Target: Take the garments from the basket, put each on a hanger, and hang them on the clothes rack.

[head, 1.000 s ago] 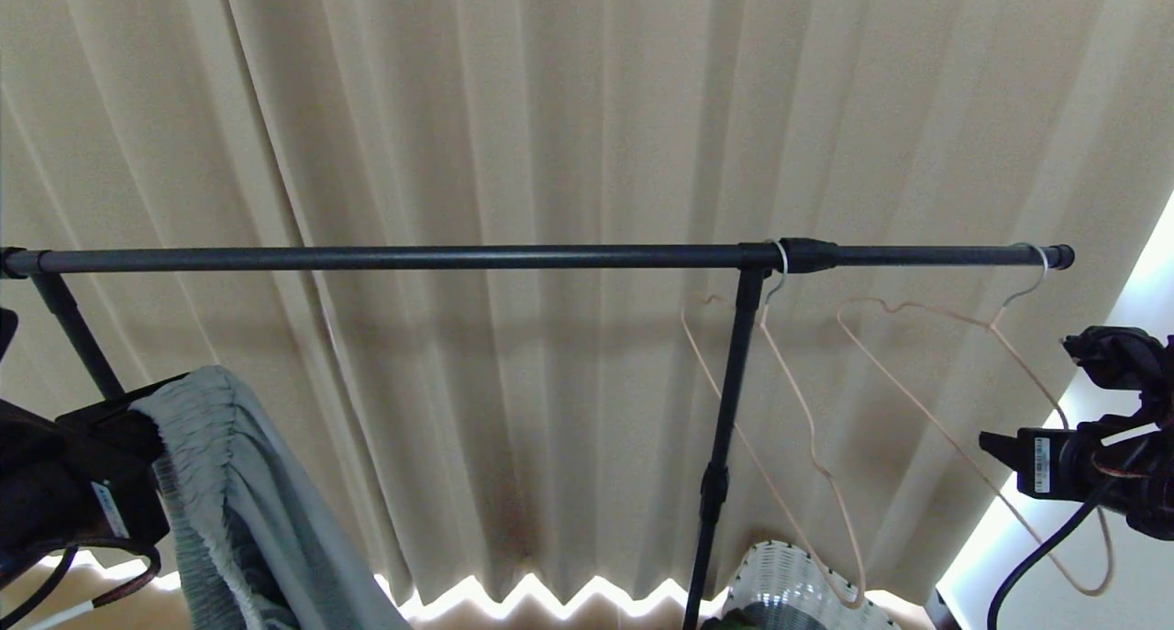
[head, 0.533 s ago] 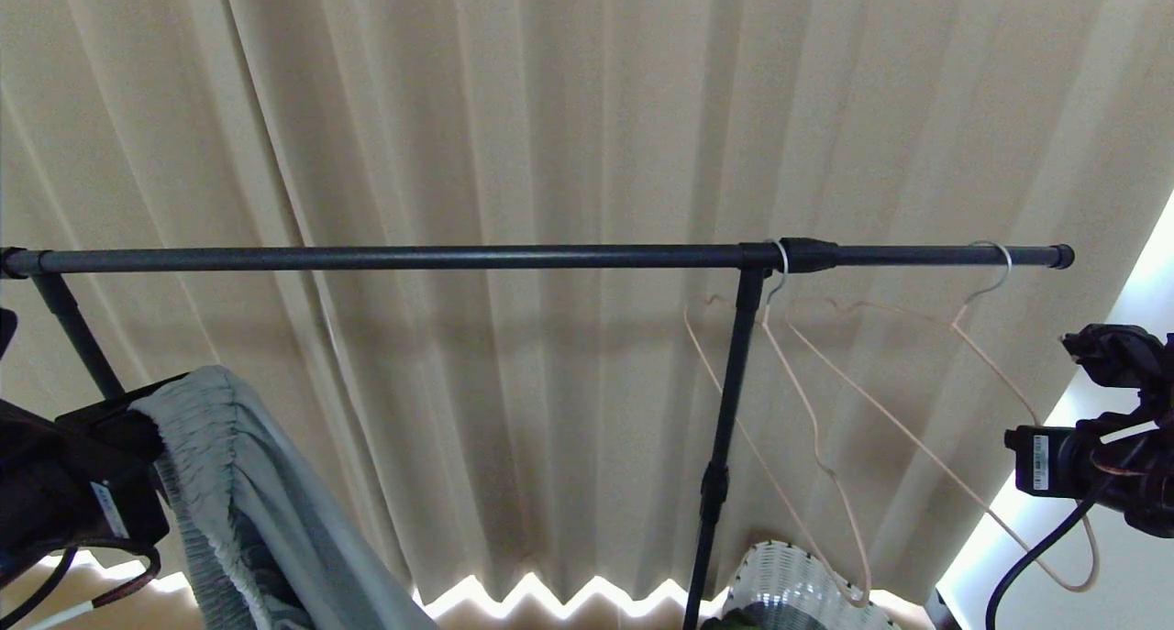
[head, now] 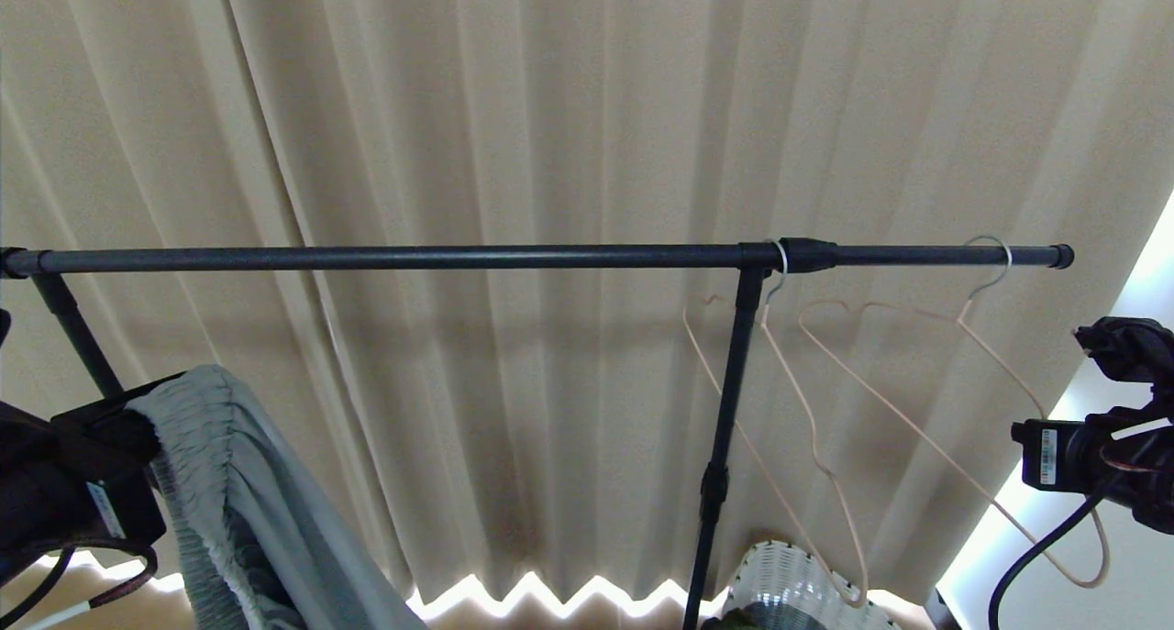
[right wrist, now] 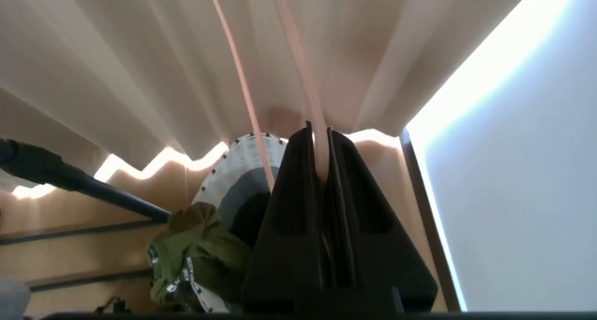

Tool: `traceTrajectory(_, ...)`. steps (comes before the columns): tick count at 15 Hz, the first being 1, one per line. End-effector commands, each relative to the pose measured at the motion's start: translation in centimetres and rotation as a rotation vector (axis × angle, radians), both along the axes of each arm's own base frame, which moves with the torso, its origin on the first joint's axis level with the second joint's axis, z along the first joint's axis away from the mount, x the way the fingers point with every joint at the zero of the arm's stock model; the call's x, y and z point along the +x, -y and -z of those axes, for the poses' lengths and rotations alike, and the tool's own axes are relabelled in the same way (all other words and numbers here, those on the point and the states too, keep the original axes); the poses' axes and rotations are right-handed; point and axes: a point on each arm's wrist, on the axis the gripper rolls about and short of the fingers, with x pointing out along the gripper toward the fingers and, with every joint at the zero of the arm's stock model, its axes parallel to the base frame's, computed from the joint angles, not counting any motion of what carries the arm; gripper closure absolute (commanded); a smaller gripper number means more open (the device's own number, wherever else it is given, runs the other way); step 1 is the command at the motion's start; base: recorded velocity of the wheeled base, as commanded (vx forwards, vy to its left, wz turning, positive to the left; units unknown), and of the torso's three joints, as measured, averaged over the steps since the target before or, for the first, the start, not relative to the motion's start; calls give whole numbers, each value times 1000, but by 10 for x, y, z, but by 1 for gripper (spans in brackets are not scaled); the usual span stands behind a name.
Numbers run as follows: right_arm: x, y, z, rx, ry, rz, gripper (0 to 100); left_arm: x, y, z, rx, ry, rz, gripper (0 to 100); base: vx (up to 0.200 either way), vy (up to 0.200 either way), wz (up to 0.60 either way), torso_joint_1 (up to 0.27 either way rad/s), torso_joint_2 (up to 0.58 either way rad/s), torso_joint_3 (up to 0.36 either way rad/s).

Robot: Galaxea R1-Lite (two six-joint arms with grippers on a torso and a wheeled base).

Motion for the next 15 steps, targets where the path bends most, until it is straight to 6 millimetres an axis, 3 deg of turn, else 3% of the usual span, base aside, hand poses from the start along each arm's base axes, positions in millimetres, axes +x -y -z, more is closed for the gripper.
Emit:
traceTrajectory(1, -4, 0, -6, 0, 29, 3, 100, 0, 0, 0, 0, 0, 1, 100, 0, 0, 0, 0, 0, 0)
traceTrajectory(15, -23, 1, -29, -5, 149, 2, 100, 1, 0, 1, 2, -4, 1, 100, 0, 0, 0, 0, 0, 0)
